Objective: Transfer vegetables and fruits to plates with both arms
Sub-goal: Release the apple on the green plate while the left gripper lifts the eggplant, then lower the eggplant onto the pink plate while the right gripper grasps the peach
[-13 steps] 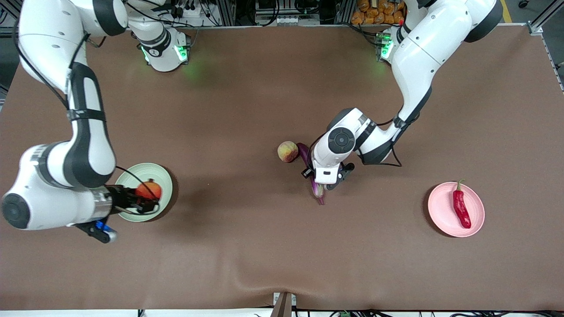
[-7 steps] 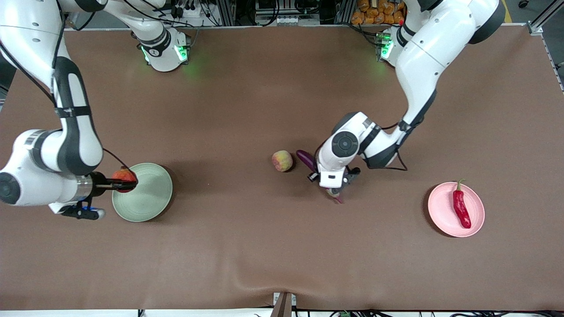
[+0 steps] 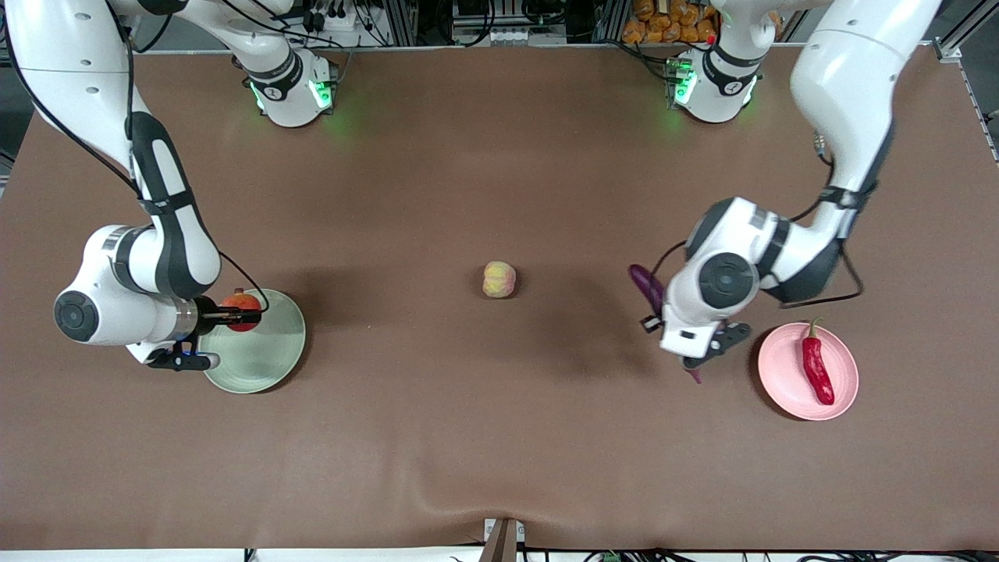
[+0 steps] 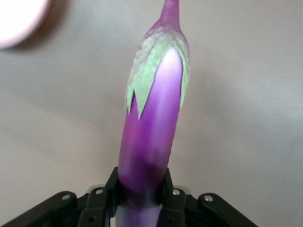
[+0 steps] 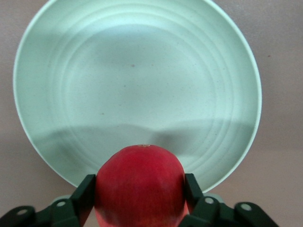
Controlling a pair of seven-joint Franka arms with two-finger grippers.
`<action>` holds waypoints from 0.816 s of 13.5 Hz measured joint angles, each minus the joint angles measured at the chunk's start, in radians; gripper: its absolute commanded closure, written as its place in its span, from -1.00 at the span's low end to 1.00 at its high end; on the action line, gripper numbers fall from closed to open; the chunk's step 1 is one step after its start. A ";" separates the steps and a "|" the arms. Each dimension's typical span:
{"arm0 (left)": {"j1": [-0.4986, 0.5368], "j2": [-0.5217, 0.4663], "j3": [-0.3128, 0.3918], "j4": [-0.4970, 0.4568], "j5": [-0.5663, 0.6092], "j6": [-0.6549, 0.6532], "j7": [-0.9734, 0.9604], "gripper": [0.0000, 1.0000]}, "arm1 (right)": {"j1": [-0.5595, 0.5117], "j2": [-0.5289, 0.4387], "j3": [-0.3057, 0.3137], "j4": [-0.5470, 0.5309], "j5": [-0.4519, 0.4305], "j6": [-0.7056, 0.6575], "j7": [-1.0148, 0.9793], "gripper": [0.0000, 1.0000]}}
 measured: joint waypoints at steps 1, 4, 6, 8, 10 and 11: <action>0.043 -0.007 0.001 -0.004 0.001 -0.008 0.077 1.00 | -0.002 0.000 0.000 0.000 0.001 0.001 0.000 -1.00; 0.188 -0.004 0.008 -0.020 0.046 -0.008 0.304 1.00 | 0.003 -0.010 0.006 0.027 0.044 -0.011 0.008 -1.00; 0.292 0.005 0.009 -0.023 0.075 -0.001 0.453 1.00 | 0.027 -0.021 0.014 0.093 0.085 -0.054 0.099 -1.00; 0.360 0.014 0.009 -0.026 0.084 0.007 0.564 1.00 | 0.085 -0.022 0.022 0.160 0.112 -0.072 0.262 -1.00; 0.395 0.032 0.009 -0.029 0.085 0.046 0.625 1.00 | 0.172 -0.012 0.031 0.199 0.174 -0.073 0.436 -1.00; 0.405 0.041 0.009 -0.028 0.085 0.070 0.648 1.00 | 0.223 0.001 0.034 0.219 0.207 -0.071 0.511 -1.00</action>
